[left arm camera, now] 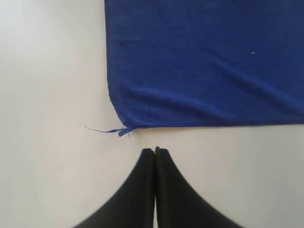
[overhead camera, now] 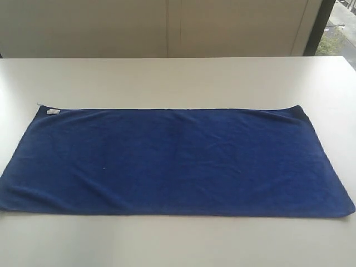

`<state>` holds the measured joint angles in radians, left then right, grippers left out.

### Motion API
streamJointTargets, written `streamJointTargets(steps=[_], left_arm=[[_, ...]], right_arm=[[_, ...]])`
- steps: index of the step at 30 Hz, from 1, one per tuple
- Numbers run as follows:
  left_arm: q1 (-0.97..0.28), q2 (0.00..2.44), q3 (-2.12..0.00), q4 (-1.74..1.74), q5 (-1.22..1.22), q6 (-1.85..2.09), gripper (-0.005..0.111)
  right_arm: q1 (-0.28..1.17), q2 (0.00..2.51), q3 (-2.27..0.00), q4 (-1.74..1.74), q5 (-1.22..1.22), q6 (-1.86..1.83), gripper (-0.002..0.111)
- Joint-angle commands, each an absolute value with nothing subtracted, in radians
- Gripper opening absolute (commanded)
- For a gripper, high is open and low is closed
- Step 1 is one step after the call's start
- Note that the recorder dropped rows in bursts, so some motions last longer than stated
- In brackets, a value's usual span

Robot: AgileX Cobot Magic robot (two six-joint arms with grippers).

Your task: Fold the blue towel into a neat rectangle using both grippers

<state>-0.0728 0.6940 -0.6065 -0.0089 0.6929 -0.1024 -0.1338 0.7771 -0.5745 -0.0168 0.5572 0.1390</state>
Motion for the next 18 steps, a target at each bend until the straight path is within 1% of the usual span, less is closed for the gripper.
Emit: streamJointTargets(steps=[1, 14, 18], left_arm=[[-0.071, 0.688, -0.6, -0.012, 0.696, -0.109, 0.0], [-0.071, 0.688, -0.6, -0.012, 0.696, -0.109, 0.0], [-0.071, 0.688, -0.6, -0.012, 0.696, -0.109, 0.0]], right_arm=[[-0.14, 0.77, -0.557, -0.016, 0.506, 0.134, 0.0], [-0.14, 0.784, -0.548, -0.016, 0.558, 0.134, 0.0], [-0.14, 0.871, -0.536, -0.008, 0.56, 0.14, 0.0]])
